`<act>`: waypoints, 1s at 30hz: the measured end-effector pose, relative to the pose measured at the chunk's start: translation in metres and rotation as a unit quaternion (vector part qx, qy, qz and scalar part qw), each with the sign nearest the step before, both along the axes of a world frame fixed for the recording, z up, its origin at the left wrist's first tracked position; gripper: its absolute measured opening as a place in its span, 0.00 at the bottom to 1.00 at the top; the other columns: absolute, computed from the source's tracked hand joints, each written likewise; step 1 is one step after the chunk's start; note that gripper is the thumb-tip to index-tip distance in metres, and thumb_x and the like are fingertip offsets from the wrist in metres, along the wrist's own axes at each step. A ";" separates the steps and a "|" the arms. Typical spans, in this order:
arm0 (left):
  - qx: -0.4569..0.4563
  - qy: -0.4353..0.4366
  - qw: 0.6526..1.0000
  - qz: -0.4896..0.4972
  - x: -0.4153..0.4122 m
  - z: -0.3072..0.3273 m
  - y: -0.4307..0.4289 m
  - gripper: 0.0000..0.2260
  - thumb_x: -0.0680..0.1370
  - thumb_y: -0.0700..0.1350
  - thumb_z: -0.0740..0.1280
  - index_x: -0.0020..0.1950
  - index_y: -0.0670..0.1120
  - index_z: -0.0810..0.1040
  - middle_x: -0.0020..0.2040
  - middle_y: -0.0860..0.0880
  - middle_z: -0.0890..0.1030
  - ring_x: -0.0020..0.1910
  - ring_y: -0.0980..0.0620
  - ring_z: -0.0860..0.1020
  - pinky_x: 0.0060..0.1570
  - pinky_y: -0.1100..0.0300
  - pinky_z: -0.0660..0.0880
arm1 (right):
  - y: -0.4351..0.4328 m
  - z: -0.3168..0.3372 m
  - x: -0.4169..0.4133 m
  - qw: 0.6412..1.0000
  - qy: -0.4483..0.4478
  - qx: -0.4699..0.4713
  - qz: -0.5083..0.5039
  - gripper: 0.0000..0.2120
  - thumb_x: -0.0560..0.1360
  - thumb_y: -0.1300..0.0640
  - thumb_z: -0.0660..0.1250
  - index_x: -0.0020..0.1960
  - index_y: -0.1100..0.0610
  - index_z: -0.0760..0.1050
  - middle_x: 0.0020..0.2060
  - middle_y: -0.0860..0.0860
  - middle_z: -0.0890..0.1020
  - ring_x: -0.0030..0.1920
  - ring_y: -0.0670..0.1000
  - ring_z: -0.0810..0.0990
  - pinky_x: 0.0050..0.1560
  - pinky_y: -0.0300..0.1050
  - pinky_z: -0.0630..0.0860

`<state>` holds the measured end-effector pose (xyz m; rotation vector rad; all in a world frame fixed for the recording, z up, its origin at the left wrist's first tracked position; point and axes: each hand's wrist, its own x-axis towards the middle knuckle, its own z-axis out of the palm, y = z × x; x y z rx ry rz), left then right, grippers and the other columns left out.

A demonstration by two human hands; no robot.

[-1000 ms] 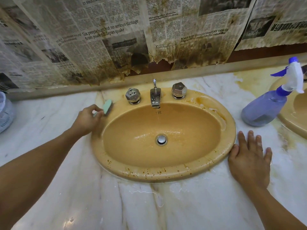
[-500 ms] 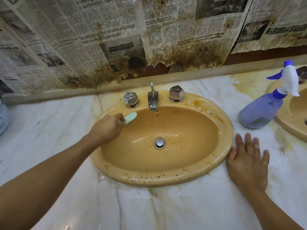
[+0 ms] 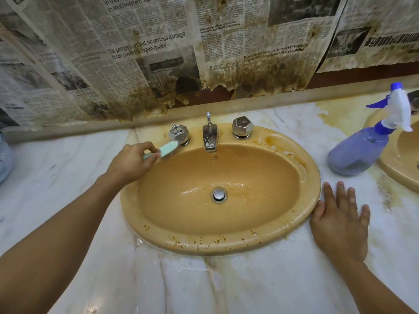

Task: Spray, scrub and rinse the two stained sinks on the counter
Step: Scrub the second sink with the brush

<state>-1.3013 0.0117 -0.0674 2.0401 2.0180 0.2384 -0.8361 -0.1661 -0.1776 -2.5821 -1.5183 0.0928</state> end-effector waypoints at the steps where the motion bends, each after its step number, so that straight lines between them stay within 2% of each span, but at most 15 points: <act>1: -0.009 0.001 1.000 0.016 -0.011 -0.002 -0.002 0.07 0.82 0.54 0.67 0.56 0.56 0.82 0.50 0.43 0.83 0.46 0.44 0.79 0.44 0.49 0.78 | 0.000 0.001 0.000 1.000 0.000 0.000 0.001 0.32 0.82 0.43 0.37 0.83 0.49 0.53 0.83 0.50 0.54 0.82 0.53 0.49 0.80 0.62 0.46; 3: -0.020 -0.022 0.998 0.057 -0.041 -0.006 -0.013 0.06 0.82 0.54 0.67 0.54 0.56 0.82 0.52 0.43 0.83 0.49 0.44 0.79 0.47 0.50 0.77 | -0.001 0.001 0.000 1.000 0.000 0.001 0.004 0.32 0.82 0.42 0.37 0.83 0.49 0.54 0.83 0.51 0.54 0.82 0.54 0.50 0.80 0.63 0.46; 6: -0.048 -0.046 0.994 0.081 -0.072 -0.005 -0.032 0.05 0.81 0.55 0.69 0.48 0.57 0.82 0.49 0.46 0.84 0.50 0.46 0.79 0.48 0.51 0.75 | 0.001 0.001 -0.001 1.000 -0.004 0.004 0.005 0.32 0.82 0.42 0.37 0.83 0.50 0.54 0.83 0.52 0.55 0.82 0.54 0.50 0.80 0.63 0.47; 10: -0.116 -0.053 0.991 0.027 -0.083 0.004 -0.072 0.03 0.80 0.51 0.71 0.47 0.57 0.82 0.48 0.55 0.86 0.48 0.52 0.82 0.49 0.53 0.77 | 0.000 0.001 0.000 1.000 0.000 -0.001 0.005 0.32 0.82 0.43 0.37 0.83 0.50 0.54 0.83 0.51 0.53 0.82 0.54 0.49 0.80 0.63 0.46; 12: -0.144 -0.041 0.989 0.002 -0.094 0.005 -0.105 0.03 0.80 0.52 0.71 0.47 0.58 0.82 0.46 0.62 0.86 0.44 0.60 0.83 0.48 0.55 0.78 | 0.000 0.002 0.000 1.000 0.000 -0.003 0.006 0.32 0.82 0.43 0.37 0.83 0.50 0.53 0.83 0.51 0.53 0.82 0.54 0.49 0.80 0.63 0.46; 13: -0.150 -0.031 0.988 -0.005 -0.098 0.006 -0.118 0.03 0.80 0.53 0.70 0.47 0.58 0.82 0.43 0.63 0.85 0.41 0.60 0.82 0.46 0.54 0.79 | 0.000 0.001 -0.001 1.000 -0.001 -0.005 0.006 0.32 0.81 0.42 0.37 0.83 0.50 0.53 0.83 0.51 0.53 0.82 0.54 0.49 0.80 0.63 0.46; 15: -0.114 -0.005 0.993 -0.007 -0.101 0.003 -0.121 0.03 0.80 0.55 0.69 0.47 0.60 0.80 0.41 0.56 0.86 0.38 0.55 0.82 0.44 0.52 0.79 | 0.001 0.002 -0.001 1.000 -0.001 -0.007 0.004 0.32 0.81 0.42 0.36 0.83 0.49 0.53 0.83 0.51 0.52 0.82 0.53 0.48 0.80 0.63 0.46; 18: -0.038 -0.007 0.999 0.017 -0.088 -0.001 -0.076 0.03 0.81 0.53 0.68 0.48 0.60 0.78 0.43 0.47 0.84 0.44 0.45 0.82 0.46 0.49 0.78 | 0.000 0.003 0.000 1.000 0.008 -0.005 0.009 0.33 0.81 0.42 0.36 0.83 0.49 0.53 0.83 0.50 0.53 0.82 0.53 0.49 0.80 0.63 0.46; 20: -0.051 -0.033 0.998 0.033 -0.079 0.000 -0.043 0.03 0.82 0.53 0.67 0.50 0.57 0.80 0.50 0.47 0.83 0.50 0.45 0.80 0.51 0.48 0.77 | -0.001 0.003 0.000 1.000 0.007 -0.004 0.008 0.33 0.81 0.42 0.36 0.83 0.49 0.53 0.83 0.50 0.53 0.82 0.53 0.49 0.80 0.63 0.47; 22: -0.075 -0.038 0.996 0.015 -0.079 -0.001 -0.036 0.05 0.82 0.54 0.67 0.50 0.56 0.81 0.53 0.49 0.84 0.52 0.47 0.81 0.54 0.48 0.77 | -0.001 0.003 0.000 1.000 0.005 -0.002 0.009 0.33 0.81 0.42 0.36 0.83 0.49 0.53 0.83 0.50 0.53 0.82 0.54 0.49 0.80 0.63 0.47; 25: -0.085 -0.052 0.995 0.021 -0.094 -0.003 -0.087 0.04 0.80 0.54 0.70 0.46 0.58 0.81 0.45 0.51 0.86 0.44 0.49 0.83 0.49 0.52 0.78 | 0.000 0.004 0.002 1.000 0.006 -0.002 0.010 0.33 0.81 0.42 0.37 0.83 0.49 0.54 0.83 0.51 0.53 0.82 0.54 0.49 0.80 0.63 0.47; 27: -0.100 -0.053 0.993 0.025 -0.105 -0.005 -0.136 0.04 0.79 0.57 0.69 0.48 0.59 0.81 0.44 0.53 0.86 0.40 0.50 0.83 0.44 0.56 0.79 | -0.001 0.002 0.002 1.000 0.003 -0.001 0.010 0.33 0.81 0.42 0.37 0.83 0.49 0.54 0.83 0.51 0.53 0.82 0.54 0.50 0.80 0.63 0.46; 30: -0.084 -0.055 0.994 0.034 -0.103 -0.010 -0.154 0.03 0.81 0.56 0.68 0.48 0.60 0.80 0.41 0.53 0.85 0.35 0.49 0.81 0.38 0.55 0.78 | 0.001 0.001 0.002 1.000 0.001 -0.006 0.013 0.33 0.80 0.42 0.37 0.83 0.49 0.53 0.83 0.51 0.53 0.82 0.54 0.49 0.79 0.63 0.46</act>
